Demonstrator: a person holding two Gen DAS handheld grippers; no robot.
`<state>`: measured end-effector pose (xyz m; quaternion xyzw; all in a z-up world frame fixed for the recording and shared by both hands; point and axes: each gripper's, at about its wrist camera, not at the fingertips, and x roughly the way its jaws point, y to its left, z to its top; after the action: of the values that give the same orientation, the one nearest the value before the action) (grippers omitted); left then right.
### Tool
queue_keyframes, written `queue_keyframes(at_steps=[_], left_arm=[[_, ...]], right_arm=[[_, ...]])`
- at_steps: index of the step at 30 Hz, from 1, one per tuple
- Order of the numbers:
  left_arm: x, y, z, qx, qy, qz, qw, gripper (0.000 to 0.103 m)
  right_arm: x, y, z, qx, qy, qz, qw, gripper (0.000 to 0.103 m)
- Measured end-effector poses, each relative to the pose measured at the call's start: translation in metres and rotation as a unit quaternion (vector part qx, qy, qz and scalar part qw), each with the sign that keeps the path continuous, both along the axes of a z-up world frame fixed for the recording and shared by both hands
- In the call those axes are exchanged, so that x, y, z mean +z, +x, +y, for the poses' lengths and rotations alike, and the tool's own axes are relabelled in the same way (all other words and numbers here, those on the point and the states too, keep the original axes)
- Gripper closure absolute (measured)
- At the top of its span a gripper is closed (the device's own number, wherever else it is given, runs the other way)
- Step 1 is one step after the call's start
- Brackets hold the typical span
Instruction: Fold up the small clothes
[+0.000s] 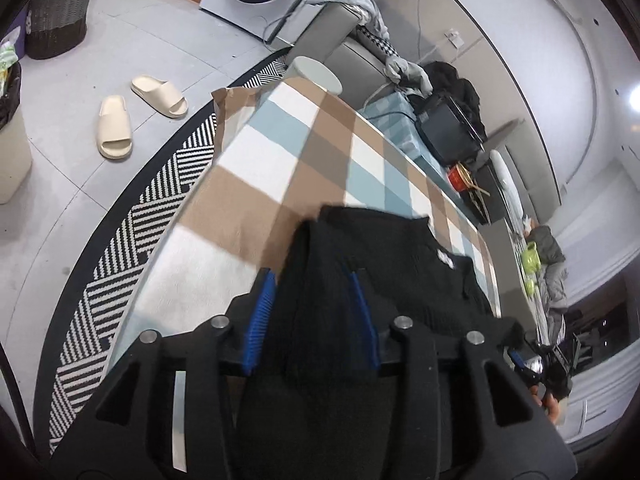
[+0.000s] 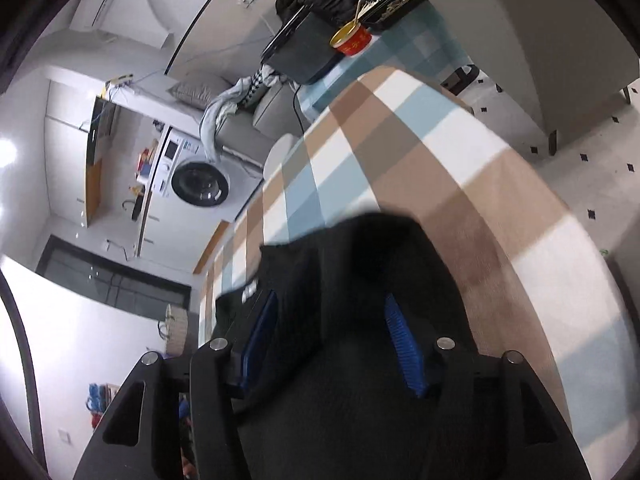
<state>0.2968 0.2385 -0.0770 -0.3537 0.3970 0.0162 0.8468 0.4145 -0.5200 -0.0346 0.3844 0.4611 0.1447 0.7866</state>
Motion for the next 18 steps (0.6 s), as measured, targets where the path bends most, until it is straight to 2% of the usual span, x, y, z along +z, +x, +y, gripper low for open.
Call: queue_keyframes(at_steps=[4, 6, 9, 14, 15, 16, 17, 18], left_arm=[[0.002, -0.015, -0.021, -0.030, -0.007, 0.005, 0.9995, 0.058], [-0.001, -0.017, -0.029, -0.036, -0.012, 0.011, 0.9992, 0.057], [-0.011, -0.016, -0.036, -0.040, -0.025, 0.026, 0.9986, 0.057], [-0.018, -0.022, -0.040, -0.040, -0.031, 0.034, 0.9981, 0.057], [-0.018, -0.024, -0.040, -0.040, -0.033, 0.036, 0.9980, 0.057], [-0.019, -0.026, -0.040, -0.039, -0.036, 0.038, 0.9979, 0.057], [-0.020, -0.027, -0.040, -0.039, -0.036, 0.038, 0.9979, 0.057], [-0.020, -0.029, -0.039, -0.037, -0.035, 0.038, 0.9980, 0.057]], right_arm=[[-0.007, -0.023, 0.009, 0.017, 0.013, 0.003, 1.000, 0.046], [-0.011, -0.026, 0.013, 0.019, 0.003, 0.005, 1.000, 0.045], [-0.023, -0.018, 0.013, 0.002, -0.002, 0.020, 1.000, 0.044], [-0.028, 0.008, 0.003, -0.037, 0.014, -0.007, 0.999, 0.045], [-0.027, 0.014, 0.005, -0.036, 0.009, -0.007, 0.999, 0.050], [-0.025, 0.021, 0.007, -0.032, 0.006, -0.009, 0.999, 0.067], [-0.020, 0.029, 0.015, -0.015, 0.006, -0.017, 1.000, 0.075], [-0.016, 0.036, 0.019, 0.000, 0.011, -0.022, 1.000, 0.075]])
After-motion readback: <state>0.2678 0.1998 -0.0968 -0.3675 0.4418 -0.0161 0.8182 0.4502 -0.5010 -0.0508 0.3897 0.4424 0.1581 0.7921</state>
